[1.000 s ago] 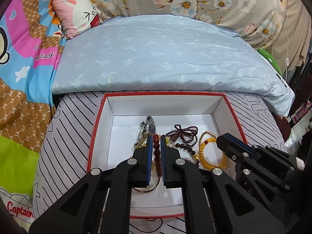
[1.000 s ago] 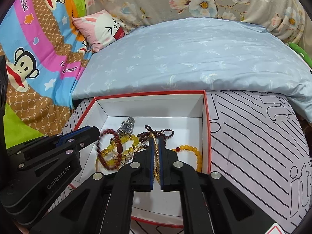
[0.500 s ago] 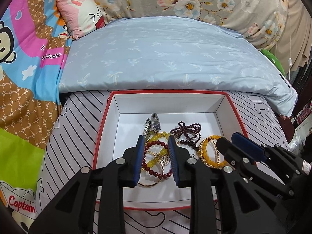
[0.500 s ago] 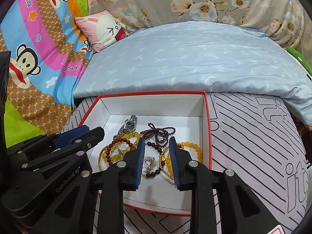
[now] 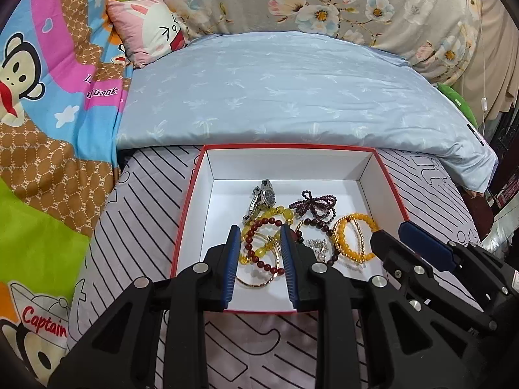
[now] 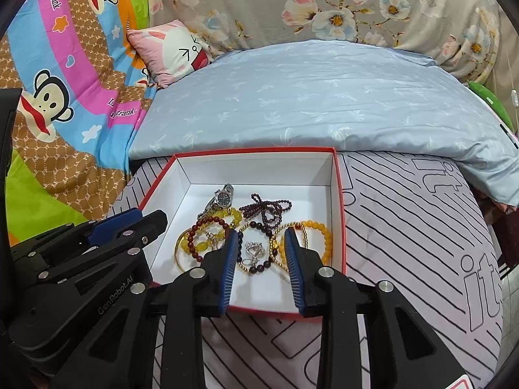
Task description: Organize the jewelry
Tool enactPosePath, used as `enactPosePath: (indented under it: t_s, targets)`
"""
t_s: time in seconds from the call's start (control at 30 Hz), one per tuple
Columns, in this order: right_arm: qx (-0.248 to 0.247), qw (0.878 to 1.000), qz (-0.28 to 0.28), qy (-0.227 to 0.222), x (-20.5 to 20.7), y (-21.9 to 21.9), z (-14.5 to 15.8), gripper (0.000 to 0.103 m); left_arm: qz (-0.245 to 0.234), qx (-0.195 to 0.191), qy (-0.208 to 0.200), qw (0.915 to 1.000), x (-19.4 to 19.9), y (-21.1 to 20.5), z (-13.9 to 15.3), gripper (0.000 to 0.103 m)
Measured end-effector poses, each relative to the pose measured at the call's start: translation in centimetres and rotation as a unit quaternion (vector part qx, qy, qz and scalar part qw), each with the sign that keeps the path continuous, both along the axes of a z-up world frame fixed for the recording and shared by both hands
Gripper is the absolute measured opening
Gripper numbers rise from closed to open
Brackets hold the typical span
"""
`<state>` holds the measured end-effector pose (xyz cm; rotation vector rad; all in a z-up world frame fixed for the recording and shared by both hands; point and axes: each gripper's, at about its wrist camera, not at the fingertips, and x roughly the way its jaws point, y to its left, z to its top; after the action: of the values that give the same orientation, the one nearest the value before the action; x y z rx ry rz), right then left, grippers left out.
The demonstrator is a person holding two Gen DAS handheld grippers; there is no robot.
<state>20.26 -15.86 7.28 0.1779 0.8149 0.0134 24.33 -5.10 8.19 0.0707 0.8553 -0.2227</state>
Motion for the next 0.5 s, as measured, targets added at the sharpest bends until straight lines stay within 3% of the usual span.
enactPosePath:
  t_s: [0.43, 0.5]
  targets:
    - [-0.010, 1.000, -0.029, 0.005, -4.7, 0.2, 0.7, 0.045, 0.016, 0.028, -0.017, 0.9993, -4.5, 0.5, 0.9, 0.034]
    - [-0.011, 0.999, -0.034, 0.005, -5.4, 0.2, 0.8, 0.048, 0.024, 0.029, -0.021, 0.9991, -5.3, 0.8, 0.9, 0.041]
